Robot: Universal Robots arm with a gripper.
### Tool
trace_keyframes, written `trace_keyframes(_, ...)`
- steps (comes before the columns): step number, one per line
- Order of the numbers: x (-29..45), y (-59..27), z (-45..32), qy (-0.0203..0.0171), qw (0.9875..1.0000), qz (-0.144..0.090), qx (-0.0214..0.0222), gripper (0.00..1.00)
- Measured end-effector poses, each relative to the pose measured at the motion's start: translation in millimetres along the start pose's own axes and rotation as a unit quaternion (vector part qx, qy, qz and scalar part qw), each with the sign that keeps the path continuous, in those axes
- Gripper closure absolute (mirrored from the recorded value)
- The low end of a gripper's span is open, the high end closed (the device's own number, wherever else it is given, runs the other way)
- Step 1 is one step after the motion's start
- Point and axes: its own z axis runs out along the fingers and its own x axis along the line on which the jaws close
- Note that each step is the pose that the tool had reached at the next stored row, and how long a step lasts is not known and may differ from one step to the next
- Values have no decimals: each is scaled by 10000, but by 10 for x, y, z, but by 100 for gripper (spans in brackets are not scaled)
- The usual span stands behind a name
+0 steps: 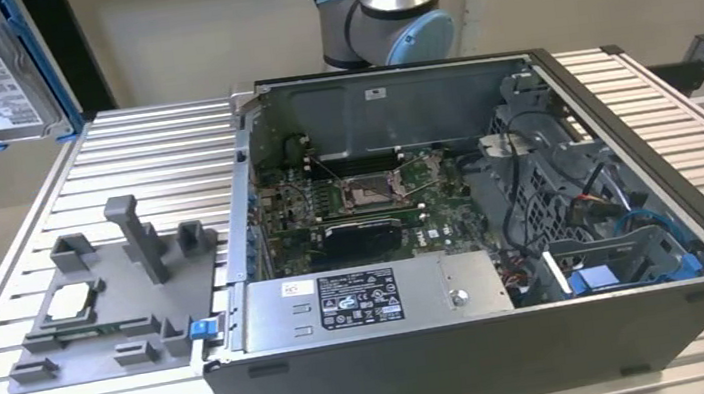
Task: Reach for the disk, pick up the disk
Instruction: 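Pick up the disk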
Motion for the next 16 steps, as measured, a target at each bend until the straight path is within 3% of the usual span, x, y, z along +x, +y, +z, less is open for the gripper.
trace_keyframes(11, -7, -2, -175, 0, 10000, 0, 0, 100)
trace_keyframes(16, -8, -2, -185, 0, 10000, 0, 0, 100)
